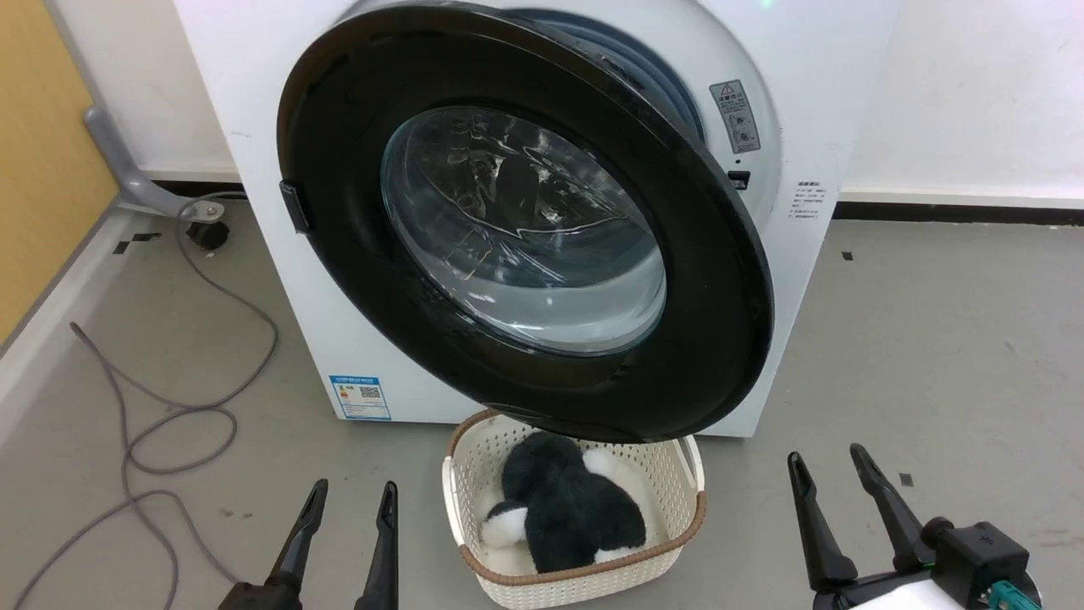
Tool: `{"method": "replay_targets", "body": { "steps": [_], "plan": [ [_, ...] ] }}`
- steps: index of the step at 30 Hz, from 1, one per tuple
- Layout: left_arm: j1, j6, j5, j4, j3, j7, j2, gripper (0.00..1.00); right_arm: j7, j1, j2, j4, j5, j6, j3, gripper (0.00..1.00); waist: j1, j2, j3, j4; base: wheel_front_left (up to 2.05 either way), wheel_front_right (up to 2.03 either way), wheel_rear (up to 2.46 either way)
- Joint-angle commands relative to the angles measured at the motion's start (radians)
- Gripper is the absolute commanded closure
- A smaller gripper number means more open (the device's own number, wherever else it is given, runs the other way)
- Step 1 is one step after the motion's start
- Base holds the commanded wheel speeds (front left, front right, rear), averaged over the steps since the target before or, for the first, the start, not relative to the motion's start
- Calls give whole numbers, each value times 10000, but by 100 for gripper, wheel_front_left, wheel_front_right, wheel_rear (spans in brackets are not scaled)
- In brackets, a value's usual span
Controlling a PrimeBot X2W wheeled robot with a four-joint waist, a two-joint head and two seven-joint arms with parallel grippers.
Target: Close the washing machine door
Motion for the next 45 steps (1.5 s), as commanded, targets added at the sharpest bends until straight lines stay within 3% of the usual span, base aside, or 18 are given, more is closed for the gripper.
{"method": "replay_targets", "body": {
  "steps": [1,9,10,11,18,24,32,45],
  "plan": [
    [81,-74,57,11,83,-52,-92,0,-48,122,27,21,6,8,26,0,0,0,6,15,0,0,0],
    [-38,-693,378,184,487,-52,-504,0,-32,116,33,103,147,8,154,0,0,0,151,190,0,0,0],
    [-62,-749,414,197,528,-52,-547,0,-17,102,-8,88,196,8,212,62,0,0,185,224,0,0,0],
    [-87,-803,452,200,559,-52,-588,0,-2,78,-73,60,230,8,282,100,0,0,231,266,0,0,0],
    [-386,-1084,746,168,646,-53,-825,0,313,-655,-734,-56,428,8,1210,100,0,0,859,601,0,0,0],
    [-880,-1308,907,192,625,-53,-1030,0,697,-2435,-1741,356,603,8,2104,100,0,0,1765,998,0,0,0],
    [-1471,-1496,1069,283,567,-53,-1168,0,1174,-4426,-2668,1413,1456,8,2163,100,0,0,2462,1478,0,0,0],
    [-2038,-1570,967,263,457,-53,-1260,0,1671,-6971,-3686,3639,2416,8,1180,100,0,0,3563,2065,0,0,0]
  ]
}}
